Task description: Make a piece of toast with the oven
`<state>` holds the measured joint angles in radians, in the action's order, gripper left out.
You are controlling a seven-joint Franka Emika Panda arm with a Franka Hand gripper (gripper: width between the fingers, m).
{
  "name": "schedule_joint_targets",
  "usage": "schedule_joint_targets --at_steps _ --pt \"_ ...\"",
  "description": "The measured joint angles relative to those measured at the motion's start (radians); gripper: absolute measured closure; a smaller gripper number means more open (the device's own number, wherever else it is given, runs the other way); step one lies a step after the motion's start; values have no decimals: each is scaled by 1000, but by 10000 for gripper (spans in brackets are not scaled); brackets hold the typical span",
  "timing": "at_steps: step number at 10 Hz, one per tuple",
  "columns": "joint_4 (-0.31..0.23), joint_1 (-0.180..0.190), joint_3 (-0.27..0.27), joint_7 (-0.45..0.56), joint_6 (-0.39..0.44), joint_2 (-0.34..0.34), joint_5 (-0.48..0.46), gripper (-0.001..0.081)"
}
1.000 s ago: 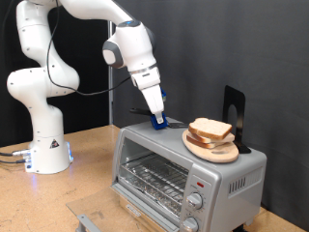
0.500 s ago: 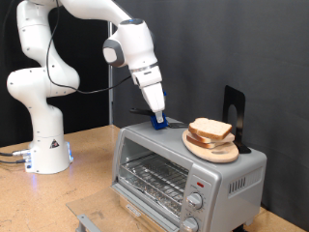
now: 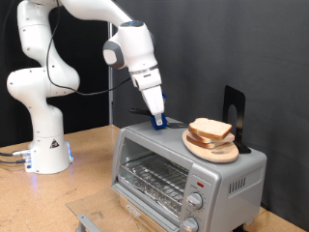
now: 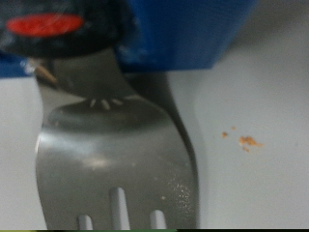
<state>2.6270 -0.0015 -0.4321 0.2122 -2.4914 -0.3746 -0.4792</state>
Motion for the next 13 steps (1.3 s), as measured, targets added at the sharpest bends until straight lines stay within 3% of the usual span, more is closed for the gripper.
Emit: schedule_joint_targets --at_steps 9,10,11,13 --pt "-1 1 -12 0 -13 15 -2 -2" --pt "-1 1 -14 0 -13 15 -2 101" --pt "-1 1 -15 0 -13 15 -2 101" --pt "-1 1 -16 0 -13 15 -2 418"
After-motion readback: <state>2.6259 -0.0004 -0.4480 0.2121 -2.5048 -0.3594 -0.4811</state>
